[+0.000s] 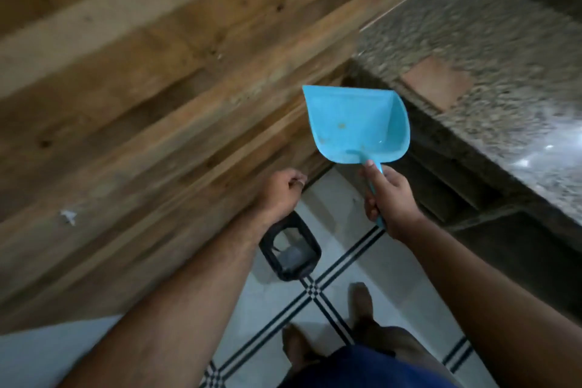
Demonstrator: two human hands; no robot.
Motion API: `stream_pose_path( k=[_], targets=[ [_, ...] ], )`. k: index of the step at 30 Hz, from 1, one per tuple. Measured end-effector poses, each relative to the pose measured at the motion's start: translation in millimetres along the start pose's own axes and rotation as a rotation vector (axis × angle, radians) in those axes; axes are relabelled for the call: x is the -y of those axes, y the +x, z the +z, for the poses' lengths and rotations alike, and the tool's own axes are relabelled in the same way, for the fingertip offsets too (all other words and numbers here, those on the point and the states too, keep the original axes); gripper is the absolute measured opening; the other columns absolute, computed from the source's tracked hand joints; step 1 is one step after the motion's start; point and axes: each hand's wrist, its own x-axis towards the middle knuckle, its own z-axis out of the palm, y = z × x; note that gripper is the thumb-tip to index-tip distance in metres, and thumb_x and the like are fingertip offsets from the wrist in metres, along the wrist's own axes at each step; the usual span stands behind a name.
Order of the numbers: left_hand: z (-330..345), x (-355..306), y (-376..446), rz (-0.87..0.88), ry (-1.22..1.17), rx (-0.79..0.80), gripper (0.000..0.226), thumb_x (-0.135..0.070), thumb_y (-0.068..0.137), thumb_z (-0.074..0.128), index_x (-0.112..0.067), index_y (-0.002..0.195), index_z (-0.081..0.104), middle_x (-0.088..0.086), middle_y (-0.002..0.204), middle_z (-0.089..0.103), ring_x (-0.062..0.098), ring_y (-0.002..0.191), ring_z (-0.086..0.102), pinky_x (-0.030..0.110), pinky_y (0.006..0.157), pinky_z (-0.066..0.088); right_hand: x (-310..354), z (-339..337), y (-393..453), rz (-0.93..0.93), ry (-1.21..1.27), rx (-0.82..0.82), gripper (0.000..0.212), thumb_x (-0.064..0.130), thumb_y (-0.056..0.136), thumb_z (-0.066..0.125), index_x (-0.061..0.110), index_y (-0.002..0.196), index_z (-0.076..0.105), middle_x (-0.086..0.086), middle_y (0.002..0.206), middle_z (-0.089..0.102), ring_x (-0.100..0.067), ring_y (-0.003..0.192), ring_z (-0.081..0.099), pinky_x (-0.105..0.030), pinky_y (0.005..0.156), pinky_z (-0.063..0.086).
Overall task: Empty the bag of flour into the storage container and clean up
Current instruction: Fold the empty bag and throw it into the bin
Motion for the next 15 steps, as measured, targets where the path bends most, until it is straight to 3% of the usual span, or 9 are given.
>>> stream_pose_path(
  k=[2,6,9,13,15],
  targets=[
    [-5,-40,3,0.077,0.015,0.008,0.014,-0.023,0.102,0.067,-0.026,0.108,0.079,-0.016,0.102,0.076,0.002,0.093,0.070,0.013,0.078,0.050,27,-27,-9,-0.108,0.023,-0.053,0.038,0.051,0.109,0.057,0.016,0.096,0.062,-0.004,0.053,0.044,-0.020,0.040,0.039,-0.024,0.040,0.036],
    [8,-97,14,0.181,0.016,0.011,0.011,-0.029,0.099,0.070,-0.031,0.106,0.079,-0.018,0.102,0.078,-0.004,0.093,0.071,0.020,0.086,0.057,59,-97,-15,-0.231,0.021,-0.158,0.034,0.039,0.112,0.056,0.011,0.092,0.054,-0.008,0.061,0.049,-0.016,0.043,0.047,-0.027,0.040,0.043],
    [35,-131,25,0.224,0.024,0.003,0.013,-0.025,0.099,0.073,-0.026,0.109,0.080,-0.016,0.098,0.079,-0.009,0.084,0.070,0.016,0.080,0.054,68,-163,-5,-0.214,-0.040,-0.128,0.027,0.035,0.112,0.057,0.014,0.097,0.054,-0.007,0.068,0.055,-0.016,0.048,0.051,-0.030,0.047,0.045],
    [87,-174,48,0.222,0.080,0.018,0.012,-0.012,0.098,0.073,-0.011,0.108,0.080,-0.008,0.090,0.075,-0.017,0.070,0.064,0.003,0.068,0.045,66,-248,15,-0.168,-0.109,-0.242,0.035,0.047,0.111,0.054,0.017,0.094,0.060,0.000,0.065,0.050,-0.012,0.048,0.043,-0.026,0.045,0.033],
    [110,-193,70,0.216,0.118,0.034,0.014,-0.015,0.097,0.075,-0.012,0.109,0.080,-0.004,0.091,0.076,-0.013,0.069,0.065,0.004,0.069,0.046,65,-279,26,-0.127,-0.034,-0.299,0.039,0.049,0.111,0.052,0.019,0.086,0.053,0.002,0.059,0.047,-0.013,0.043,0.039,-0.024,0.043,0.030]
  ],
)
